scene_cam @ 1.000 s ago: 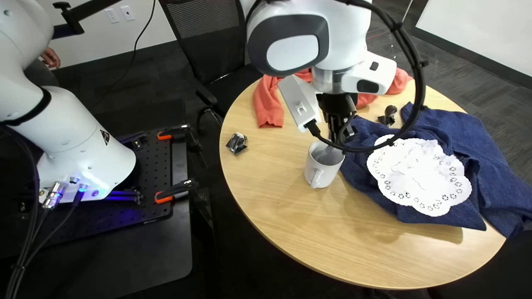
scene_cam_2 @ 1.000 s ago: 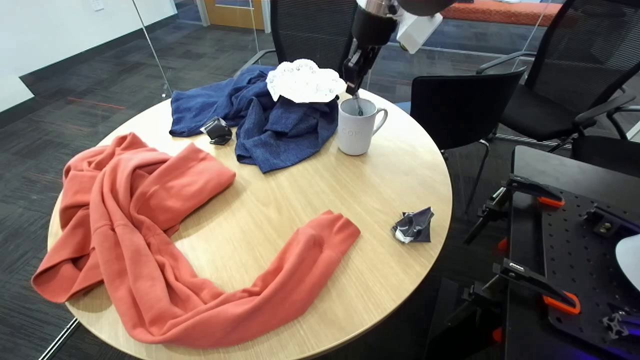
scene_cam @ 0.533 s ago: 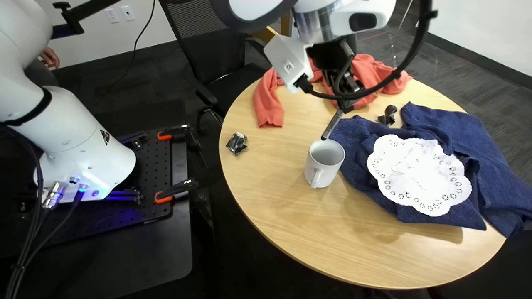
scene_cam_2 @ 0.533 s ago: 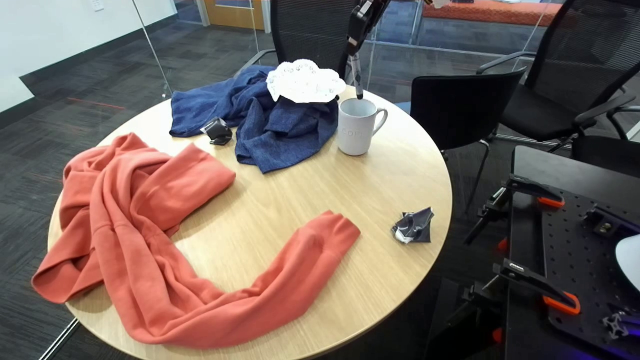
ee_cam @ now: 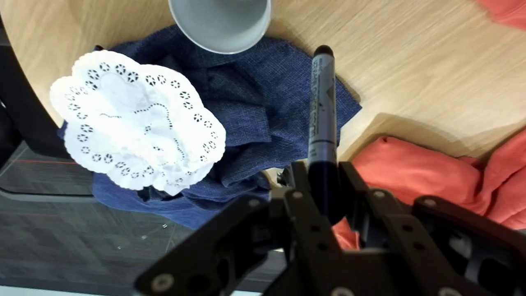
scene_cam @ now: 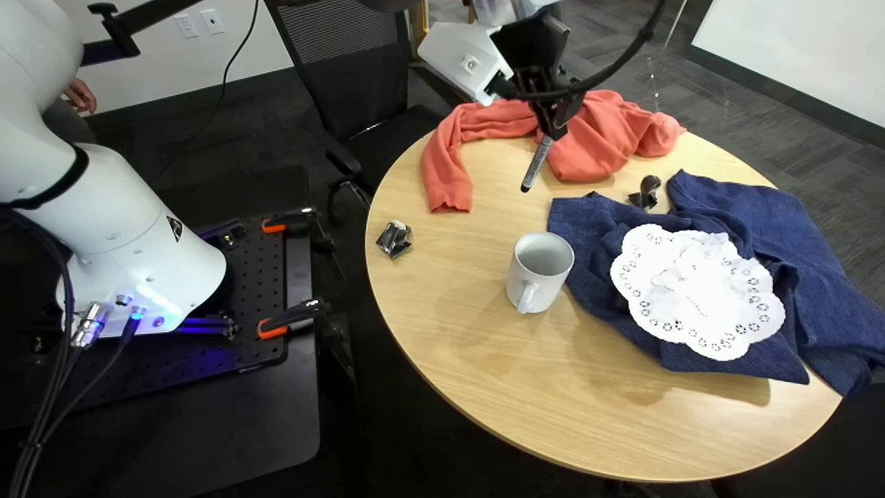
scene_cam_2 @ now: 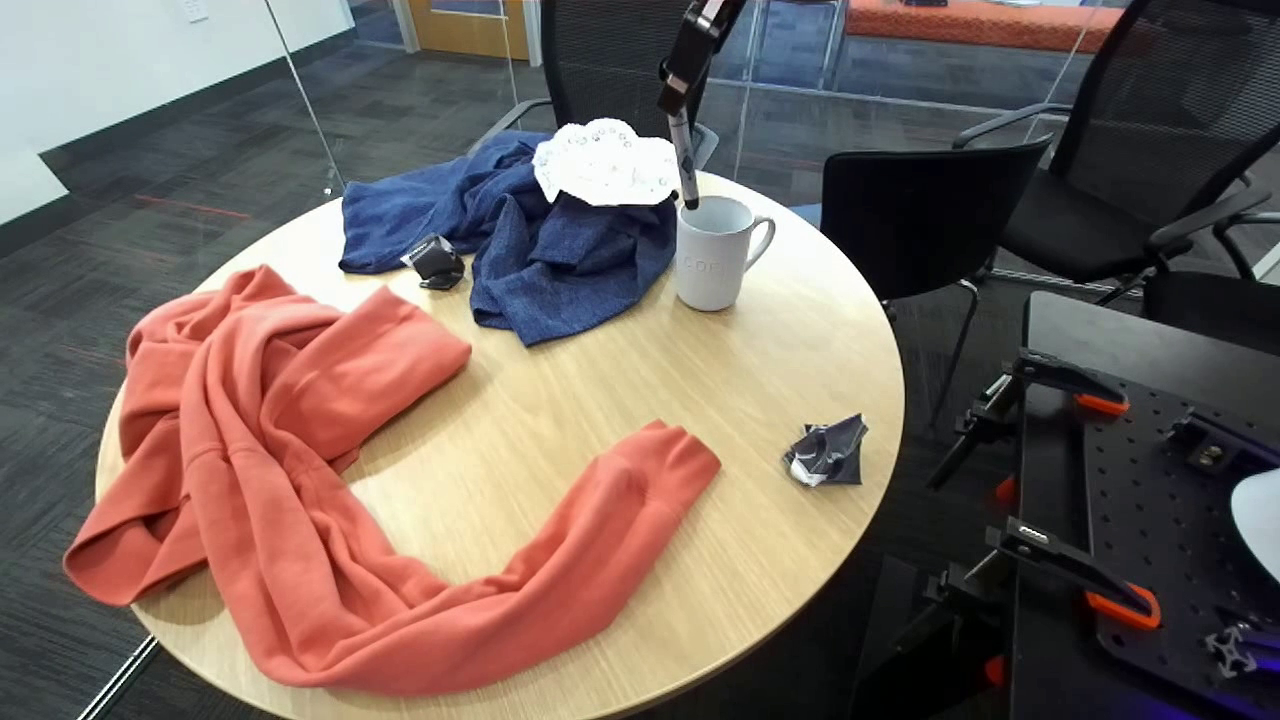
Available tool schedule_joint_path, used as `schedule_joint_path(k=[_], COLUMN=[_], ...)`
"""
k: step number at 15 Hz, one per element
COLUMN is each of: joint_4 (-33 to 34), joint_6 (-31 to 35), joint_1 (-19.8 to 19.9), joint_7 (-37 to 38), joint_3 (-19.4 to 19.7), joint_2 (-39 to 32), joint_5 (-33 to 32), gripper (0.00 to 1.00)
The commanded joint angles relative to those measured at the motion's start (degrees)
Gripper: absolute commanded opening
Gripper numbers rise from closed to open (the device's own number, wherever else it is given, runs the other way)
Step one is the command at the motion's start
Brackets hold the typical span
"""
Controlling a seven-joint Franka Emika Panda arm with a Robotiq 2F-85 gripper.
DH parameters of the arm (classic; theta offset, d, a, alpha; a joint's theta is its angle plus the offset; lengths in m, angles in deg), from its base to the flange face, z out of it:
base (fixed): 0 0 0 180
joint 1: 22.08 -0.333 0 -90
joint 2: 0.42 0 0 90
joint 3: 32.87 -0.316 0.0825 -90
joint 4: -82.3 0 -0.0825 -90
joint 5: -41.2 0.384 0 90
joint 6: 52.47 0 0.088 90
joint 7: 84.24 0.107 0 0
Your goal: Put the black marker inside the white mug, remove the marker from the mug and put it on the table
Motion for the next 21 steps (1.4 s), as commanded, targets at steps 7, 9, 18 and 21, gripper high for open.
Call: schedule_joint_path(k=[7, 9, 18, 21], joint_4=[3.47, 5.32, 14.11, 16.0], joint_6=[-1.79, -2.46, -10.36, -12.04], joint_1=[-5.14, -7.29, -12.15, -13.17], joint_7=[4.38, 8.59, 11.01, 11.09], joint_3=[1.53, 3.89, 4.51, 4.45], joint_2=[-11.46, -15.0, -25.73, -27.57], joint_5=[-11.01, -17.47, -20.76, -20.87], gripper=[0.06, 0.06, 0.06, 0.06])
